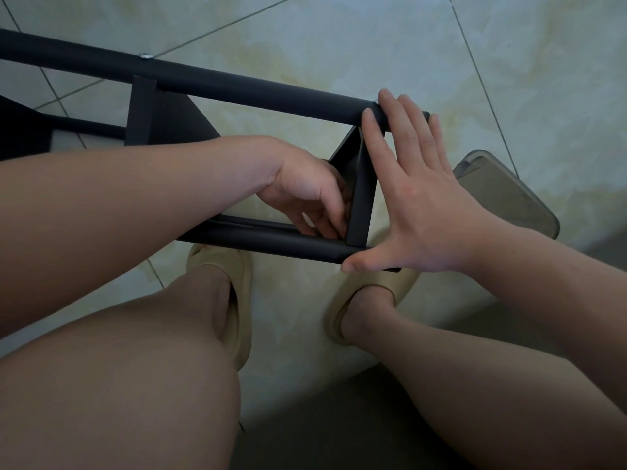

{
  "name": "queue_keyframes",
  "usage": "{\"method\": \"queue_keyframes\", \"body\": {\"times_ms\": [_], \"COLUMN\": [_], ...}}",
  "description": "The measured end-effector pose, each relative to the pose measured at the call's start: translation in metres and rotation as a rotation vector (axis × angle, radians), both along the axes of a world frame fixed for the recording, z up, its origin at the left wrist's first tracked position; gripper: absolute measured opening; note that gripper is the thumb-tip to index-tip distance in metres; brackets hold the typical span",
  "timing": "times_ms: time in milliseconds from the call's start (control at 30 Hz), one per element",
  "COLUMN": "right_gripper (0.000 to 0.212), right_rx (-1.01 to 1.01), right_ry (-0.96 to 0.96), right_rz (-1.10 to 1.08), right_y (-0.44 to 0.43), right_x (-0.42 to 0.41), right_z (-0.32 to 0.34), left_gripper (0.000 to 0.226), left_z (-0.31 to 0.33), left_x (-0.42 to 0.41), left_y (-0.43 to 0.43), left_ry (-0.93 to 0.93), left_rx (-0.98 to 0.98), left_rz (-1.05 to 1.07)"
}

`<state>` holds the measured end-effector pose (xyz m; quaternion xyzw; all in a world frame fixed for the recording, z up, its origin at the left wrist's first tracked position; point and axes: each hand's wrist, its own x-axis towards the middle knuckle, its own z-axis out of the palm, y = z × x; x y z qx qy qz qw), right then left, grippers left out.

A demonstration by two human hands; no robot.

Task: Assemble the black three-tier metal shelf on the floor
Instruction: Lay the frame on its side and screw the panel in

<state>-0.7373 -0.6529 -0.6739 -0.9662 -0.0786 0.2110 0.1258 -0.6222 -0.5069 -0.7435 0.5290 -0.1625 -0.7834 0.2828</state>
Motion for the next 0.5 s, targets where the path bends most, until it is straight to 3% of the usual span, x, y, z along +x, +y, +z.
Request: {"method": "queue_keyframes", "body": {"times_ms": [133,500], "right_gripper": [0.152,0.153], "right_rx": [0.001,0.003], "right_ry": [-0.005,0.003], "right_rz": [0.0,0.0], "right_y": [-0.0001,0.0], "right_x": [0.0001,0.0001], "right_z": [-0.0002,0.0009], "left_gripper": [0.02,0.02], "left_z": [-0.0007,0.0019], "left_x": [-0.0015,-0.0022], "left_y": [-0.0011,-0.0045], "left_ry": [0.008,0.014], "left_rx": [0.043,0.0], "left_rz": [-0.073,0.033]}}
